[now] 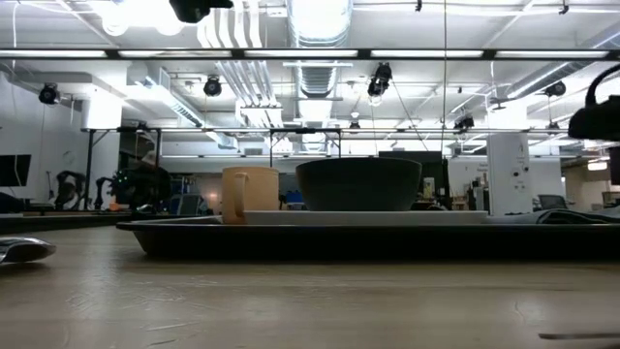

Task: Set up tray
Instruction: Put the green fork on the gray napkin on the black tray

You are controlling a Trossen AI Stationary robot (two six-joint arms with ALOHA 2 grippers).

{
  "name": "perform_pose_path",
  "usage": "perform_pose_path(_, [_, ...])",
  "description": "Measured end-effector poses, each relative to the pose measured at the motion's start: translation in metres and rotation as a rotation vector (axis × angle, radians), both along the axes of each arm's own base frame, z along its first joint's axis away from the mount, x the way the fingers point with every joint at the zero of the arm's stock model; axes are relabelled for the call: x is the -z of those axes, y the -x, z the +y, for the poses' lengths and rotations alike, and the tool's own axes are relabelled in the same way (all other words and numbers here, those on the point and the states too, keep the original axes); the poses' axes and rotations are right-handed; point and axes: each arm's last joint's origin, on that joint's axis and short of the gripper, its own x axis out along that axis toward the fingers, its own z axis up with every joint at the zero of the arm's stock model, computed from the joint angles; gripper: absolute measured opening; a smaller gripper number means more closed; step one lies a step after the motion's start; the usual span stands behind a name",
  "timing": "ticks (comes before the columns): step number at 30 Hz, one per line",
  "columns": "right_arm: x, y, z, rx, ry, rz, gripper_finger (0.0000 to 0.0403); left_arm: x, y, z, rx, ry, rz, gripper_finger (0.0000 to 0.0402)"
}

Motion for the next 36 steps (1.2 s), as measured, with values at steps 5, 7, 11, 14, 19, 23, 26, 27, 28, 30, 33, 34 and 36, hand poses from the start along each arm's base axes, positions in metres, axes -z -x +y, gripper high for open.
perform_pose_path(5, [0.016, -0.003, 0.004, 0.023, -0.026, 0.031, 0.0132, -0.001, 0.000, 0.000, 0.000, -0.005, -0.007, 0.0043])
perform_pose_path(7, [0.018, -0.003, 0.004, 0.035, -0.028, 0.037, 0.0131, -0.002, 0.000, 0.000, 0.000, -0.006, -0.009, 0.0043])
perform_pose_path(11, [0.017, -0.004, 0.005, 0.029, -0.027, 0.050, 0.0126, -0.007, 0.002, -0.001, 0.000, -0.016, -0.024, 0.0043])
perform_pose_path(14, [0.014, -0.003, 0.006, 0.019, -0.023, 0.041, 0.0123, -0.010, 0.003, -0.002, 0.001, -0.024, -0.032, 0.0043])
perform_pose_path(19, [0.000, 0.005, 0.002, 0.040, 0.001, 0.064, 0.0128, -0.012, 0.003, -0.002, 0.004, -0.038, -0.043, 0.0043])
perform_pose_path(23, [-0.019, 0.016, -0.004, 0.038, 0.048, 0.108, 0.0136, -0.011, 0.003, -0.002, 0.004, -0.037, -0.041, 0.0043])
perform_pose_path(26, [-0.021, 0.020, -0.002, 0.012, 0.033, 0.087, 0.0142, -0.011, 0.002, -0.001, 0.004, -0.035, -0.038, 0.0043])
perform_pose_path(27, [-0.021, 0.021, -0.001, 0.003, 0.029, 0.092, 0.0144, -0.010, 0.002, -0.001, 0.004, -0.034, -0.036, 0.0043])
perform_pose_path(28, [-0.020, 0.021, -0.001, 0.002, 0.028, 0.103, 0.0146, -0.009, 0.002, -0.001, 0.004, -0.033, -0.034, 0.0043])
perform_pose_path(30, [-0.018, 0.021, 0.000, 0.011, 0.026, 0.126, 0.0149, -0.009, 0.002, -0.001, 0.004, -0.032, -0.032, 0.0043])
perform_pose_path(33, [-0.012, 0.021, 0.002, 0.037, 0.023, 0.174, 0.0151, -0.010, 0.002, -0.001, 0.004, -0.034, -0.036, 0.0043])
perform_pose_path(34, [-0.010, 0.021, 0.002, 0.041, 0.021, 0.188, 0.0151, -0.010, 0.002, -0.001, 0.005, -0.034, -0.036, 0.0043])
perform_pose_path(36, [-0.005, 0.021, 0.003, 0.047, 0.011, 0.211, 0.0150, -0.010, 0.002, -0.001, 0.005, -0.033, -0.035, 0.0043])
